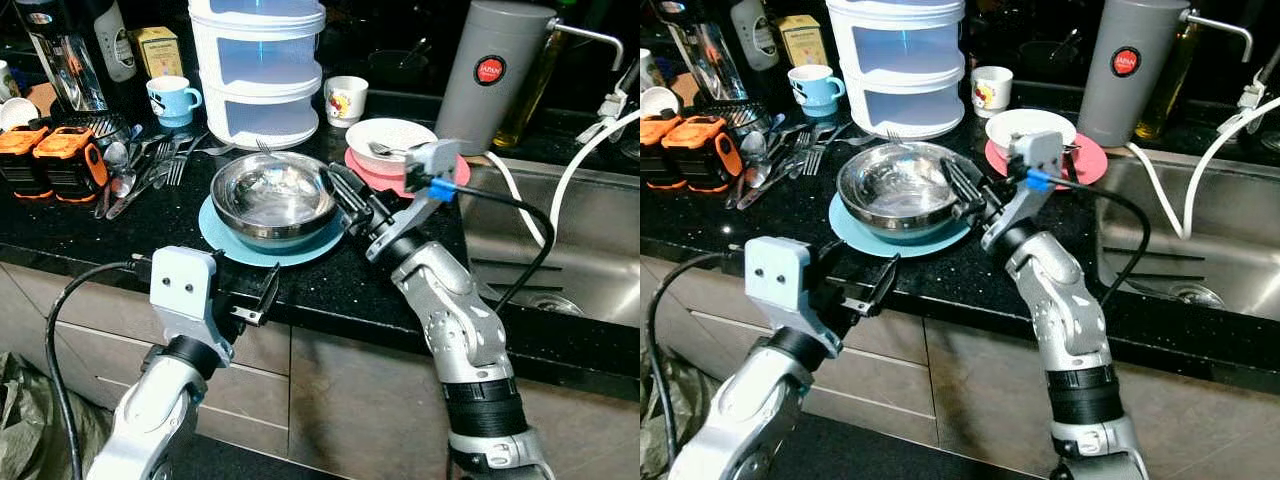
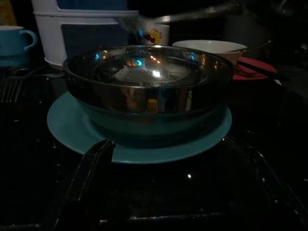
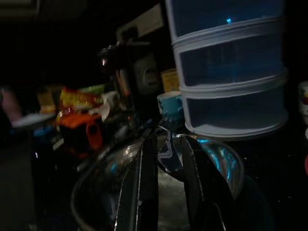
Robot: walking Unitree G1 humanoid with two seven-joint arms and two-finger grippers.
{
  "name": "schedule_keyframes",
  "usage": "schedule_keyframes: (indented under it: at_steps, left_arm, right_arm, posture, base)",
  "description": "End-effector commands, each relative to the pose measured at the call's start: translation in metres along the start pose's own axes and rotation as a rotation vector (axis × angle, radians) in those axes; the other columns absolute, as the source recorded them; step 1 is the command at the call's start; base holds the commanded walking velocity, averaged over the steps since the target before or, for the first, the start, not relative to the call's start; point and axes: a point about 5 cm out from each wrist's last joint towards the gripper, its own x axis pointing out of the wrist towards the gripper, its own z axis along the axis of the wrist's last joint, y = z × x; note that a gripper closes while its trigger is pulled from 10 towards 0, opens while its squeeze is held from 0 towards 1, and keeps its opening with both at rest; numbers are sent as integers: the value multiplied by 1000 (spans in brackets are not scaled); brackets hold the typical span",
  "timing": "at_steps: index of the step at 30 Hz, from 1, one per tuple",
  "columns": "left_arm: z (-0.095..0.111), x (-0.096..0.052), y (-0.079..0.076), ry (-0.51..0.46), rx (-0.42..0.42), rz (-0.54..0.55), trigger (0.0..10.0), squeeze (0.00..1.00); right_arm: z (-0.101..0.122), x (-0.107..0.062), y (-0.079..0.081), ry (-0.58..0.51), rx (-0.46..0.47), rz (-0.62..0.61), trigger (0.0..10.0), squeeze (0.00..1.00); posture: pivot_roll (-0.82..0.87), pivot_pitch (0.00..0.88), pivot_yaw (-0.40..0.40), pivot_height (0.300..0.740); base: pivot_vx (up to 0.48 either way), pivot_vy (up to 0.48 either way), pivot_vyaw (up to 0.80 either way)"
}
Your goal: Kitchen organization
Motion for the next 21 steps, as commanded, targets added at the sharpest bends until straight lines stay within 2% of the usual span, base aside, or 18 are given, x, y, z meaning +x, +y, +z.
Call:
schedule_keyframes:
  at_steps: [1,2,4,6,7,8,9,11,14,17,21]
  left_arm:
    - [-5,-1,-2,21,0,-8,10000,0]
    - [-5,-1,-2,21,0,-8,10000,0]
    - [-2,2,-1,12,7,-13,10000,0]
    - [-2,3,-1,11,7,-13,10000,0]
    - [-2,2,0,11,7,-13,10000,0]
    - [-2,2,0,11,7,-13,10000,0]
    - [-3,2,-1,12,5,-14,10000,0]
    - [-3,3,-3,11,-1,-22,10000,0]
    - [-2,5,-6,4,-11,-36,10000,0]
    - [-2,6,-5,1,-19,-35,10000,0]
    - [-3,7,-5,3,-19,-33,10000,0]
  right_arm:
    - [11,2,-6,-60,69,-32,0,0]
    - [11,2,-6,-60,69,-32,0,0]
    - [19,-1,-19,-102,120,-80,0,0]
    - [20,-1,-21,-103,121,-84,0,0]
    - [23,-5,-28,-110,103,-111,0,0]
    - [23,-5,-28,-110,103,-111,0,0]
    - [26,-11,-41,-98,44,-167,0,0]
    - [30,-16,-56,-101,24,-246,10000,0]
    - [42,-22,-75,-106,-20,-335,10000,0]
    - [48,-24,-83,-125,-17,-363,10000,0]
    - [49,-27,-85,-123,-18,-370,10000,0]
  posture:
    - [171,0,6,740]
    - [171,0,6,740]
    - [171,0,8,740]
    - [171,0,8,740]
    - [169,0,11,740]
    - [169,0,11,740]
    - [163,0,16,740]
    - [158,0,15,740]
    - [150,0,15,740]
    - [139,0,21,740]
    - [137,0,21,740]
  base:
    - [0,0,0]
    - [0,0,0]
    - [0,0,0]
    - [0,0,0]
    - [0,0,0]
    - [0,0,0]
    - [0,0,0]
    - [0,0,0]
    - [0,0,0]
    - [0,0,0]
    - [0,0,0]
